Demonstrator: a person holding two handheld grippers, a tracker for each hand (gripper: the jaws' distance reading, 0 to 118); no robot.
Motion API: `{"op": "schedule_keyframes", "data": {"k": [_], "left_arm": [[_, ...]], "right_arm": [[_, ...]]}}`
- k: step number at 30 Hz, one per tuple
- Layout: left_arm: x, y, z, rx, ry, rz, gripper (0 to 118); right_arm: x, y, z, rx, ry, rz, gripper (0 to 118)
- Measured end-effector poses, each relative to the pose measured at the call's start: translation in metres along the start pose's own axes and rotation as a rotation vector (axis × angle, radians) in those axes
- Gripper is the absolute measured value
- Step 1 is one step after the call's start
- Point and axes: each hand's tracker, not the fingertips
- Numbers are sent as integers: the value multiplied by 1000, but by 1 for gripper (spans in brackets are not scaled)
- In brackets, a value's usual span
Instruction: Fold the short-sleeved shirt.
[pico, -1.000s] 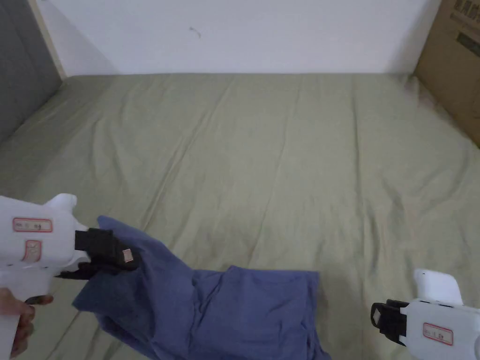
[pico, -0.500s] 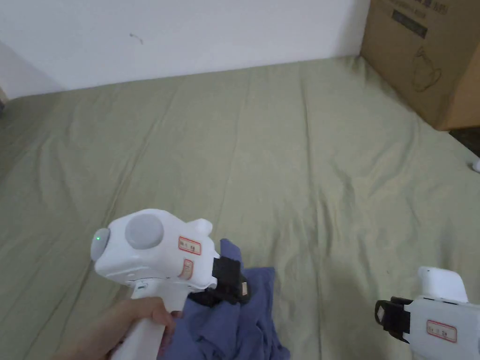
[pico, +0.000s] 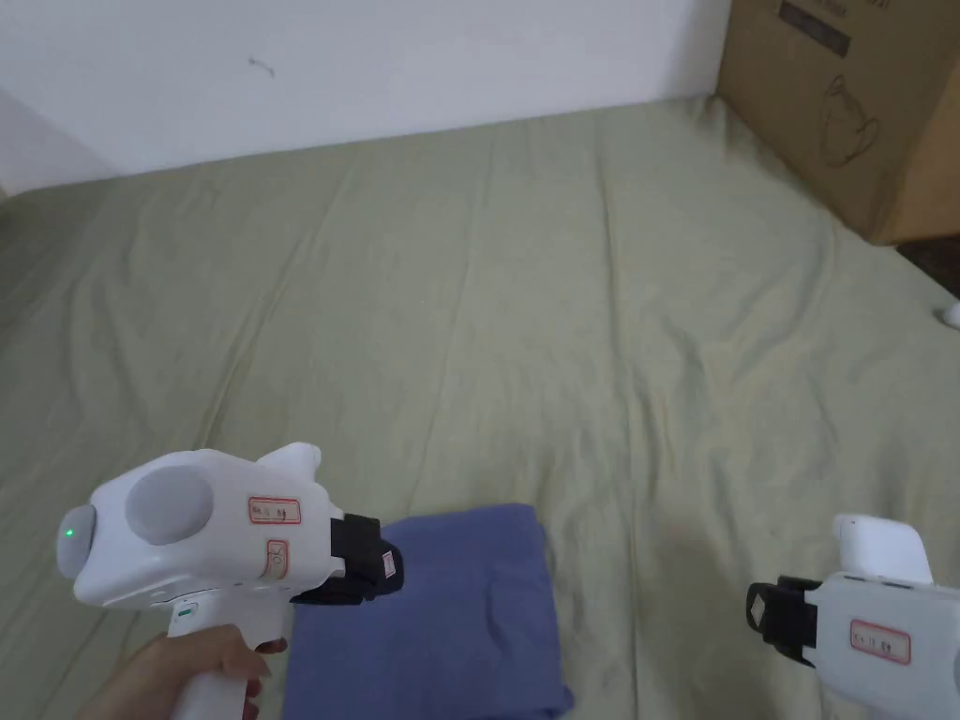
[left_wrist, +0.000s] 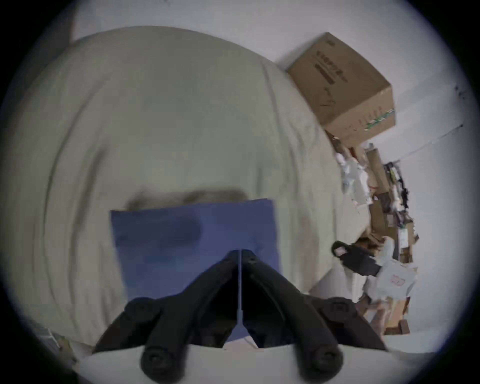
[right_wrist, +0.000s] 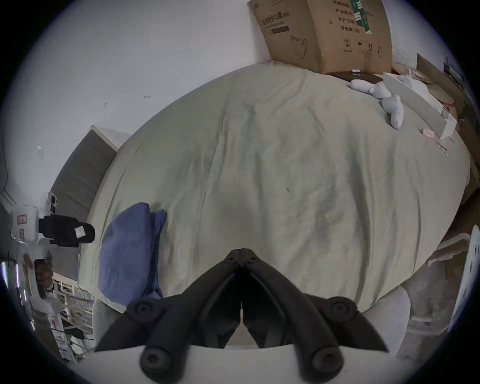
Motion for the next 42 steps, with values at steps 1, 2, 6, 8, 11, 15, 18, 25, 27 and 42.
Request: {"op": "schedule_keyframes", "data": {"k": [1, 2, 6, 8, 11, 15, 18, 25, 27, 42], "left_arm": [[-6, -5, -6, -17, 8, 14, 2], [-5, -9, -14, -21, -15, 33, 2], [4, -22, -38, -40, -134, 64, 2], [15, -24, -54, -54, -158, 58, 2], [37, -25, -76, -79, -185, 24, 2], [52, -32, -104, -114, -206, 11, 2], [59, -41, -116, -123, -221, -1, 2], [84, -53, -129, -145, -365, 3, 2], [86, -55, -117, -126, -399, -39, 2], [-115, -74, 68, 300, -251, 220, 2]], "right_arm": [[-2, 0, -1, -8, -8, 21, 0], [-4, 1, -1, -1, -17, 29, 0], [-4, 3, -1, -2, 18, 11, 0], [-7, 4, 3, 5, 15, 16, 0], [-9, 3, 7, 18, 1, 24, 0], [-4, -1, 9, 20, 9, 6, 0], [-1, -4, 13, 21, 1, -4, 0], [0, -2, 24, 31, -20, -15, 0], [-4, 0, 28, 37, -13, -11, 0], [-125, 29, 6, -10, 250, 247, 0]]}}
